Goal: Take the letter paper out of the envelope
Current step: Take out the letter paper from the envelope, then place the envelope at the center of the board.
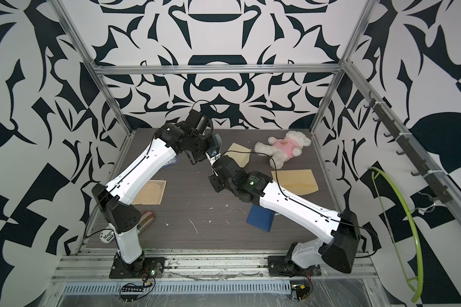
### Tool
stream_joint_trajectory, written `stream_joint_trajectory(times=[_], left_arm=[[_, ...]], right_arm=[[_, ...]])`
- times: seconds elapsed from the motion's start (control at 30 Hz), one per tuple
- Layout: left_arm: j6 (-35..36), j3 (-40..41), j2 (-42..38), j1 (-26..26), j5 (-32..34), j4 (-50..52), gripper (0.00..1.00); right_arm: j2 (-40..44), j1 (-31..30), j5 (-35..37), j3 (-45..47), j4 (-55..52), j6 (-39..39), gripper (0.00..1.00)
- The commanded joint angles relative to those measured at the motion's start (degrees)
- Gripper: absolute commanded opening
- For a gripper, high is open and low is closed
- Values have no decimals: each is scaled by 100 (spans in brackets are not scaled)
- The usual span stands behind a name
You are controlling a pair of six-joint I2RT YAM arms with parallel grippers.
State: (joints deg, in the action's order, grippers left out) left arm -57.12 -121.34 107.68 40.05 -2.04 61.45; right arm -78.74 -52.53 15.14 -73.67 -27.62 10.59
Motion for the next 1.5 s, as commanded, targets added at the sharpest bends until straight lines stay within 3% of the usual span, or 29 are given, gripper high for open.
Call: stream_joint_trajectory(times=[0.0, 0.6, 0.87, 1.1, 1.47], left_arm=[[407, -454, -53, 11, -83, 458, 0], [288, -768, 52, 3, -240, 461, 0], [227, -1281, -106, -46, -160, 410, 0], [299, -589, -758, -159, 33, -473, 0], [516, 1671, -1824, -305, -143, -1784, 0]], right_arm=[[54, 276, 22, 98, -967, 383, 0], [-105, 451, -83, 116, -1075, 470, 0], [11, 920, -773, 299, -1107, 992, 0], [490, 1127, -1055, 682, -1101, 1967, 0], [2068, 1522, -1217, 2609, -317, 5105, 0]])
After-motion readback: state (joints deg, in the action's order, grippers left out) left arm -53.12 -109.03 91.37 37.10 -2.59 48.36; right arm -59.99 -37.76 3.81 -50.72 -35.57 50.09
